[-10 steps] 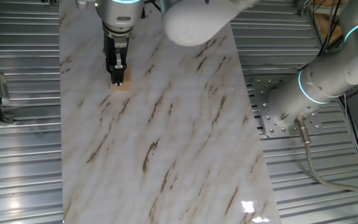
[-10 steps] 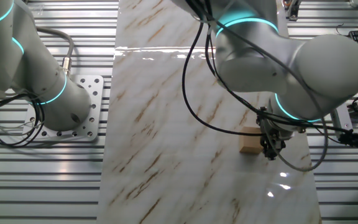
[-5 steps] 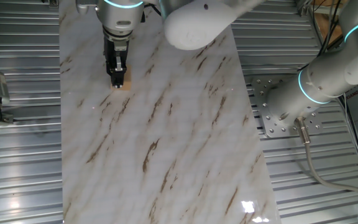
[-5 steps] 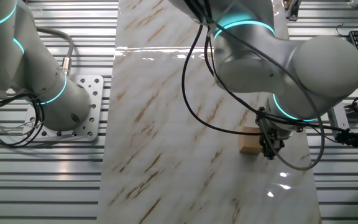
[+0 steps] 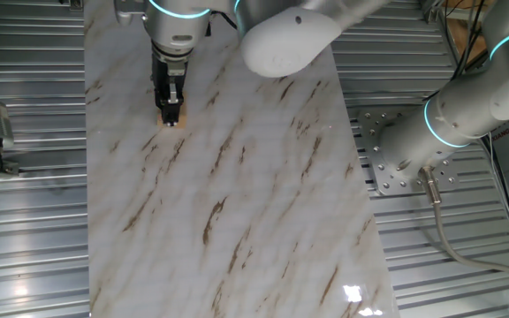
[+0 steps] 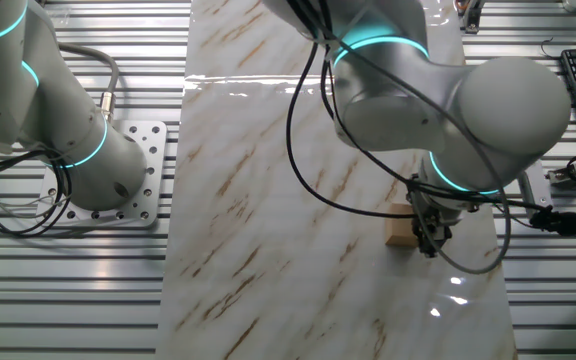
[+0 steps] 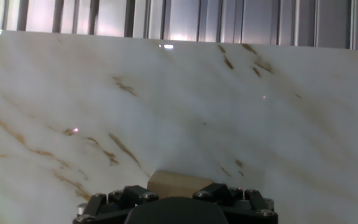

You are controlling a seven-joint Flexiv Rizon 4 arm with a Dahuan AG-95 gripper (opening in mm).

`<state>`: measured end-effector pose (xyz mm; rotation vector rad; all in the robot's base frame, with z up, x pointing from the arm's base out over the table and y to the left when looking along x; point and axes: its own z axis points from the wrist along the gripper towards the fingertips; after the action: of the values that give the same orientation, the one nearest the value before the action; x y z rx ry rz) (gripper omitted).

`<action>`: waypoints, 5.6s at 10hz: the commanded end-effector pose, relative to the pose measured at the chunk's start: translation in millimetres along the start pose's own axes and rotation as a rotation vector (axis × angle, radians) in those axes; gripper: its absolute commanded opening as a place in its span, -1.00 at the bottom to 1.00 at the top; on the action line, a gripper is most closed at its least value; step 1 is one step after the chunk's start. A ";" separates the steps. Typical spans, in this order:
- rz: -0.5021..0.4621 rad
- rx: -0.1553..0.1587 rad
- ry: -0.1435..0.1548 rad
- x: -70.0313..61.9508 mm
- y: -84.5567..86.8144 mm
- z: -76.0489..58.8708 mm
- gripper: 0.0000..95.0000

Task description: Pick up the small block on the left and move it to the right

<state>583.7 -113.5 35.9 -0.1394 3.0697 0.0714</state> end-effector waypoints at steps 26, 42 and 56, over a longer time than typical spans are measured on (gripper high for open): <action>0.051 0.040 0.036 -45.3 46.1 -0.7 -1.00; 0.208 0.068 0.046 -60.1 112.2 3.4 -1.00; 0.225 0.068 0.040 -76.0 118.8 3.4 -1.00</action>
<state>648.1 11.4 43.2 0.2093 3.1060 -0.0275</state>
